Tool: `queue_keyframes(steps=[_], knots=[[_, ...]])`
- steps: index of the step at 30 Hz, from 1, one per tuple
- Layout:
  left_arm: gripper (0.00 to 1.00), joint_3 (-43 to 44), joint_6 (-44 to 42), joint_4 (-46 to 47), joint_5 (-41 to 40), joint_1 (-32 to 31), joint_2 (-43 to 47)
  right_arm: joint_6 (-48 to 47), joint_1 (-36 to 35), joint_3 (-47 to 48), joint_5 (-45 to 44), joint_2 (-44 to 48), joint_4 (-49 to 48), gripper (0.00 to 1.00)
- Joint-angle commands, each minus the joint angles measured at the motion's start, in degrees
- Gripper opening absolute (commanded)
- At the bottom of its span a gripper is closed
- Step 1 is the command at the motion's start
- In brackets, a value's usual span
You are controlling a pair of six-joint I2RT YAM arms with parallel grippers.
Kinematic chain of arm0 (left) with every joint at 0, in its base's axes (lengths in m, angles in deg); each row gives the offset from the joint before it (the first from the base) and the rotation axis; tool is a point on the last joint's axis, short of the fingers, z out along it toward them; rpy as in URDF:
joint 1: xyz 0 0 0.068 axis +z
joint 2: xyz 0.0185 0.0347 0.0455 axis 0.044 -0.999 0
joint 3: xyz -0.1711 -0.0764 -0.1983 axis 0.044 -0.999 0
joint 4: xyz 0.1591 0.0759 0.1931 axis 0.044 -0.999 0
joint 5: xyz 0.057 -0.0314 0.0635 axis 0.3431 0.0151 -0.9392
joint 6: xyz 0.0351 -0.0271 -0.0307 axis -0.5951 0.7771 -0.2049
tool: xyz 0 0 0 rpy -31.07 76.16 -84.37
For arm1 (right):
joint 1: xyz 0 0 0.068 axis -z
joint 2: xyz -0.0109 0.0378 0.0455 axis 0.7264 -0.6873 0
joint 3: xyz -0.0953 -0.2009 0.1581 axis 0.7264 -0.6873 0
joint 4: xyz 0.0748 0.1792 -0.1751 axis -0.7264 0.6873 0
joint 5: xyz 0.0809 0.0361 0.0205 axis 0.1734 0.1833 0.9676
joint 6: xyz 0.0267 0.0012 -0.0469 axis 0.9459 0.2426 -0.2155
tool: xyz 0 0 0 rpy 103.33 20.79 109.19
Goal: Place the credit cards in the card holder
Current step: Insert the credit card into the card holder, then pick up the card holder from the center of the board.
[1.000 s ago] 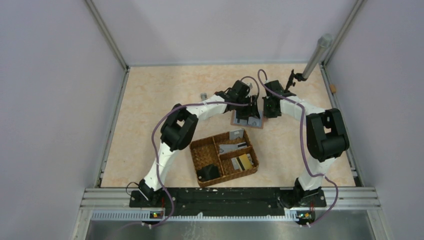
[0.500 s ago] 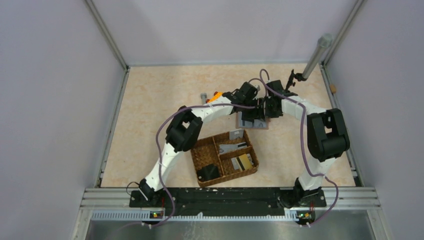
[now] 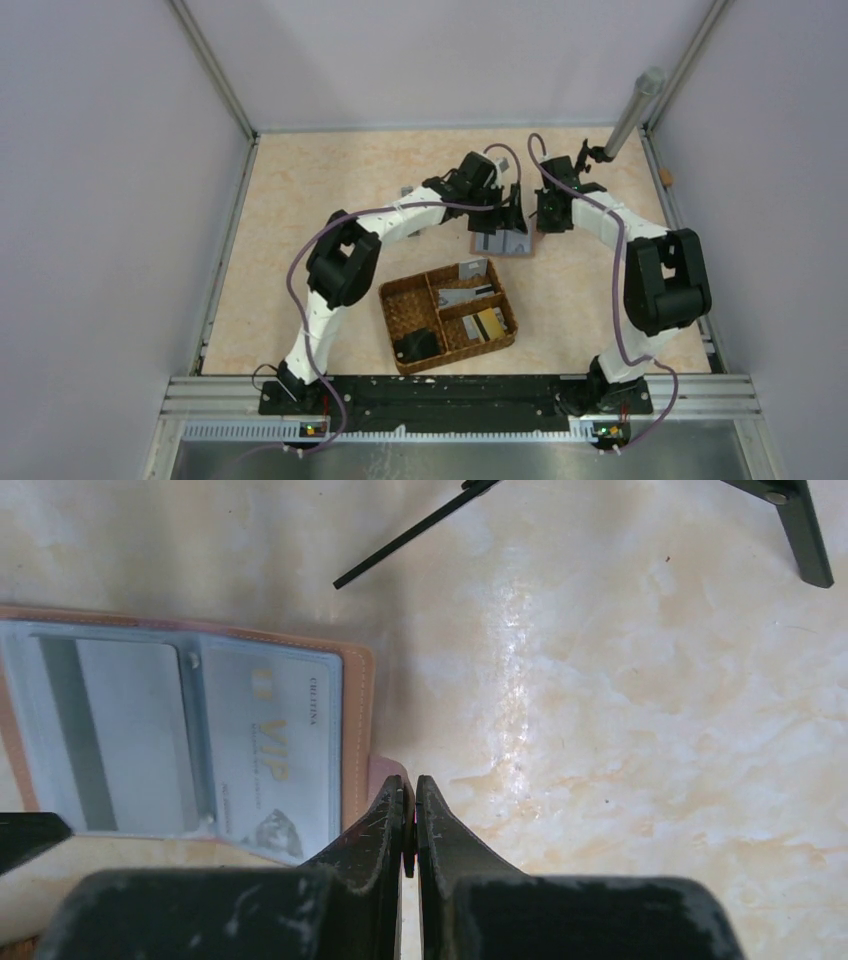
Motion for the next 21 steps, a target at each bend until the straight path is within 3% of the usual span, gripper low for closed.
queue_keyframes(steps=[1,10,21], knots=[[0.91,-4.6,0.8,7.0,5.2,3.3,8.8,-1.1,0.8,3.8,0.8,4.8,2.8,0.00],[0.90,-18.1,4.0,14.1,10.9,12.3,13.6,0.5,-3.2,9.3,11.2,5.3,2.7,0.00],[0.85,-25.6,3.6,17.2,11.7,17.4,14.8,5.8,-12.1,15.0,16.7,-6.1,-2.1,0.00]])
